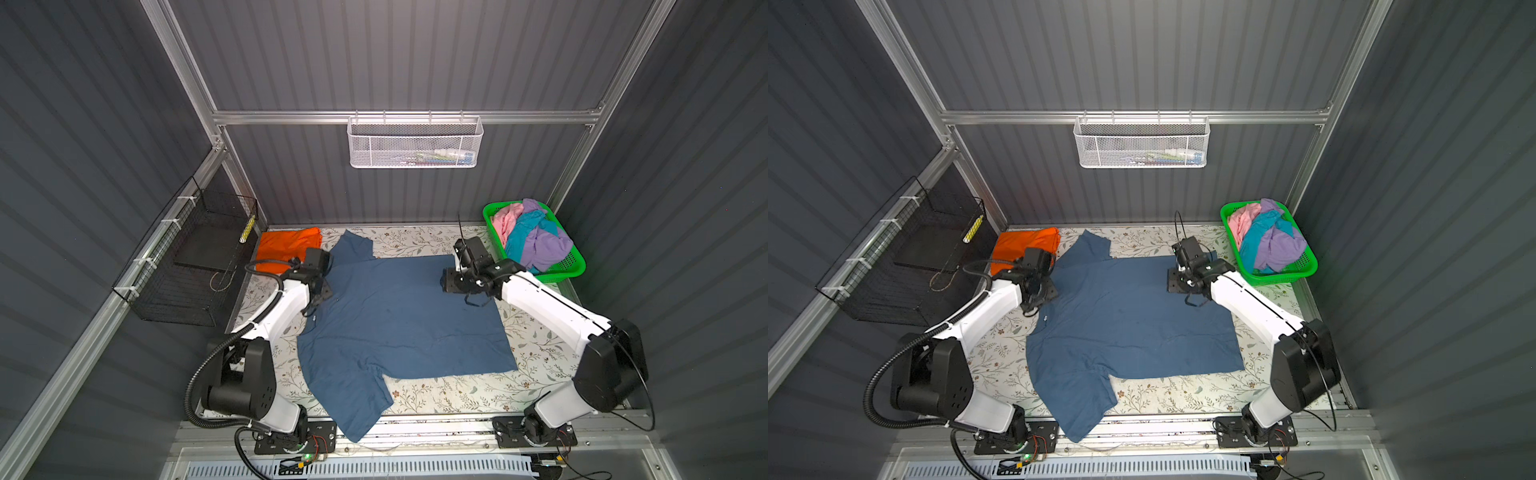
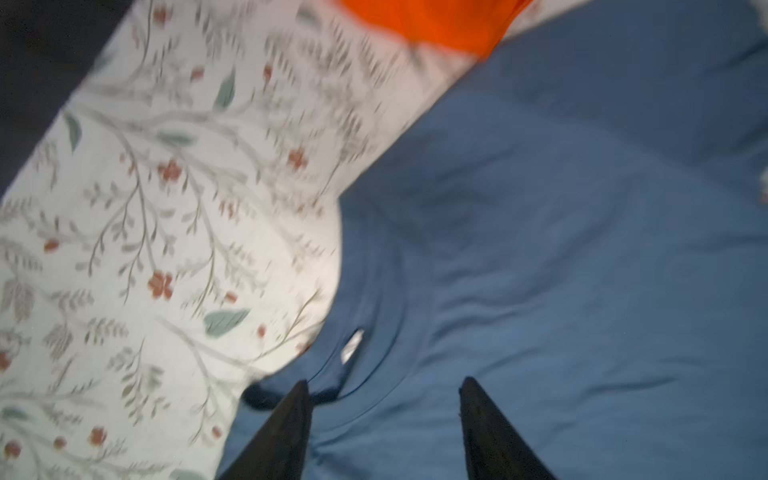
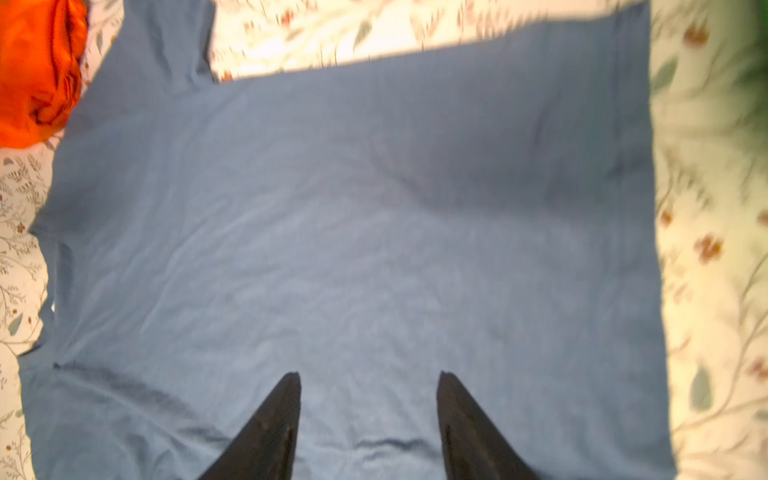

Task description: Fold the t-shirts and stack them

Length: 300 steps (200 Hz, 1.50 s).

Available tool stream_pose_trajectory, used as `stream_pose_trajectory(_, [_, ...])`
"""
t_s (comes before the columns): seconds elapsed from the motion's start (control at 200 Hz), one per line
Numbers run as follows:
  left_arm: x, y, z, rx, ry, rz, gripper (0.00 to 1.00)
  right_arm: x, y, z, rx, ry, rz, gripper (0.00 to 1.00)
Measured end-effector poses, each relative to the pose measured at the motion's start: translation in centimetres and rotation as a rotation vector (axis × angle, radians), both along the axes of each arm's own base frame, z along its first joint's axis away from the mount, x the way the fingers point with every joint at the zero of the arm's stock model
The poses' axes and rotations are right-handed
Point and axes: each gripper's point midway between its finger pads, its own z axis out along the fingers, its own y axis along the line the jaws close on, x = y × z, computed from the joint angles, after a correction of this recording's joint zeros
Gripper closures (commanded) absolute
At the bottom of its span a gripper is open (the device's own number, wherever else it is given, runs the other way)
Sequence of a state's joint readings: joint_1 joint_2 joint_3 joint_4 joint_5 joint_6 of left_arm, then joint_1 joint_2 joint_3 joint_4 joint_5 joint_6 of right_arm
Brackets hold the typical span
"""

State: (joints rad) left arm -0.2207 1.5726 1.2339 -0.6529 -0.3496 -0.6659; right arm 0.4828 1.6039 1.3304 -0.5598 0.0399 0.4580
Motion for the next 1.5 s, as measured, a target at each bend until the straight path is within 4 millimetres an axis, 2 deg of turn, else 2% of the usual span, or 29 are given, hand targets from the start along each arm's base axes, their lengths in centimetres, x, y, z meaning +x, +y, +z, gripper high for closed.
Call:
stream_pose_trajectory(0.095, [6.4, -1.9, 3.3, -0.018, -0.101, -0.043, 0.41, 3.7, -0.3, 0.9, 0.014, -0.033, -0.016, 0.56])
stream_pose_trajectory(0.135, [8.8, -2.7, 3.7, -0.022, -0.127, -0.065, 0.37, 5.3, -0.8, 1.0, 0.016, -0.04, -0.028, 0.56])
stream_pose_trajectory(0.195, [11.9, -4.0, 3.4, -0.022, -0.143, -0.098, 0.31, 7.4, -1.9, 0.8, 0.013, -0.042, -0.05, 0.55])
stream_pose_trajectory(0.265, [15.0, -5.4, 1.7, -0.009, -0.136, -0.138, 0.25, 10.0, -3.9, 0.2, -0.001, -0.04, -0.087, 0.53])
stream_pose_trajectory(0.38, [19.0, -7.2, -2.5, 0.027, -0.095, -0.207, 0.23, 13.6, -7.5, -1.8, -0.047, -0.012, -0.142, 0.52])
stream_pose_trajectory(0.46, [20.9, -7.7, -5.3, 0.052, -0.069, -0.24, 0.23, 15.3, -9.6, -3.5, -0.082, 0.017, -0.17, 0.51])
stream_pose_trajectory(0.57, [22.8, -8.3, -8.4, 0.087, -0.044, -0.284, 0.22, 16.8, -11.3, -6.1, -0.112, 0.064, -0.186, 0.48])
stream_pose_trajectory(0.711, [23.4, -8.2, -10.5, 0.116, -0.015, -0.31, 0.22, 17.8, -12.3, -9.2, -0.136, 0.125, -0.186, 0.43])
stream_pose_trajectory(0.856, [22.9, -7.1, -10.5, 0.121, -0.011, -0.304, 0.34, 18.0, -12.4, -11.0, -0.153, 0.164, -0.171, 0.39])
stream_pose_trajectory(0.961, [21.3, -5.4, -10.3, 0.121, 0.018, -0.29, 0.38, 17.8, -12.4, -11.3, -0.161, 0.175, -0.163, 0.39])
stream_pose_trajectory(1.061, [20.6, -4.0, -8.6, 0.121, 0.004, -0.27, 0.38, 17.9, -12.4, -11.2, -0.164, 0.175, -0.16, 0.39])
stream_pose_trajectory(1.181, [20.1, -2.7, -6.0, 0.123, -0.035, -0.253, 0.32, 17.8, -12.7, -11.2, -0.171, 0.181, -0.16, 0.35])
stream_pose_trajectory(1.266, [19.7, -2.3, -5.1, 0.129, -0.046, -0.246, 0.27, 17.8, -12.9, -11.2, -0.177, 0.181, -0.155, 0.3])
stream_pose_trajectory(1.371, [19.3, -2.2, -5.5, 0.135, -0.032, -0.243, 0.25, 17.7, -13.1, -11.2, -0.183, 0.186, -0.155, 0.26])
stream_pose_trajectory(1.501, [18.5, -2.0, -7.2, 0.133, 0.017, -0.233, 0.22, 17.7, -13.1, -11.1, -0.178, 0.189, -0.156, 0.24])
